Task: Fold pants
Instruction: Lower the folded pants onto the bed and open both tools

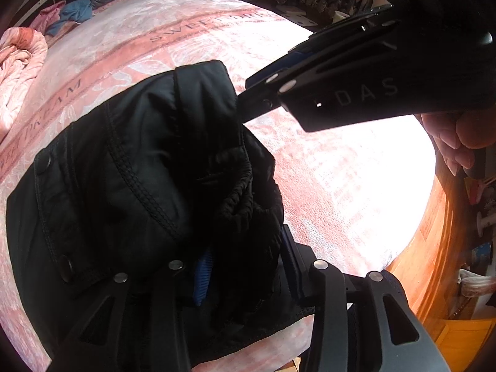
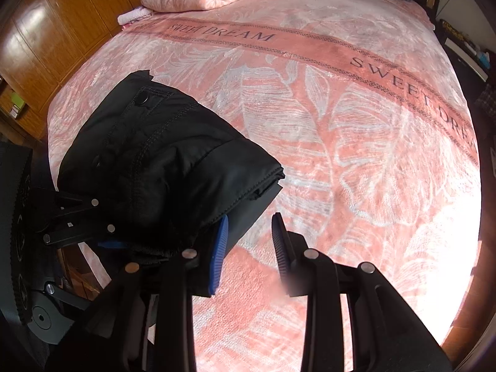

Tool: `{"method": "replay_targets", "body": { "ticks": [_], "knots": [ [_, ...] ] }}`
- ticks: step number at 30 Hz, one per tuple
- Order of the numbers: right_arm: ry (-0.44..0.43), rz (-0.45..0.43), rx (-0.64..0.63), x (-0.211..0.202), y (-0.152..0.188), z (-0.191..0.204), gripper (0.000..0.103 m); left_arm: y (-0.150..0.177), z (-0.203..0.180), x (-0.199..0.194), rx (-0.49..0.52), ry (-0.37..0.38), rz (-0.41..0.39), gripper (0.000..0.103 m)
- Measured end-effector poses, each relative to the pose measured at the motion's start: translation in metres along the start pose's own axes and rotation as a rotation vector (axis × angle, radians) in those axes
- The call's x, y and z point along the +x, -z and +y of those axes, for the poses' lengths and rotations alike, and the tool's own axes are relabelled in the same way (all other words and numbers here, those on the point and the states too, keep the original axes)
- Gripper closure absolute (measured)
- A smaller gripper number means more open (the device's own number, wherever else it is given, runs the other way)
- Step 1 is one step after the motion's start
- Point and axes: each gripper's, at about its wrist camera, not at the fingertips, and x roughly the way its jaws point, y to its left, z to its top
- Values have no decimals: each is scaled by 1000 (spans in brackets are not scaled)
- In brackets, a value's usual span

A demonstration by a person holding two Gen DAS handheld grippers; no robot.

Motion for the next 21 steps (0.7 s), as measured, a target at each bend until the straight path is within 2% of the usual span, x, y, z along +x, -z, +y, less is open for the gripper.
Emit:
{"method": "replay_targets", "body": {
  "ticks": [3,8,11,13,16,17,21],
  "knots": [
    [16,-18,69,-4,9,-4,67,1,0,-1,8,-4,-7,61],
    [50,-22,181,-4,29,-8,66,3,-2,-3,48,-6,-13,58],
    [58,-41,238,-7,37,-7,60,2,0,-5,68,16,-20,51],
    [122,-25,285,-8,37,-9,54,6,1,-11,69,83,-43,35],
    [145,-68,347,-20,32,-13,44,13,14,-32,58,200,-94,30],
    [155,-88,365,-25,30,-14,43,16,21,-43,43,236,-118,29],
    [83,-165,398,-39,10,-7,43,37,67,-92,-61,328,-234,12]
  ]
}}
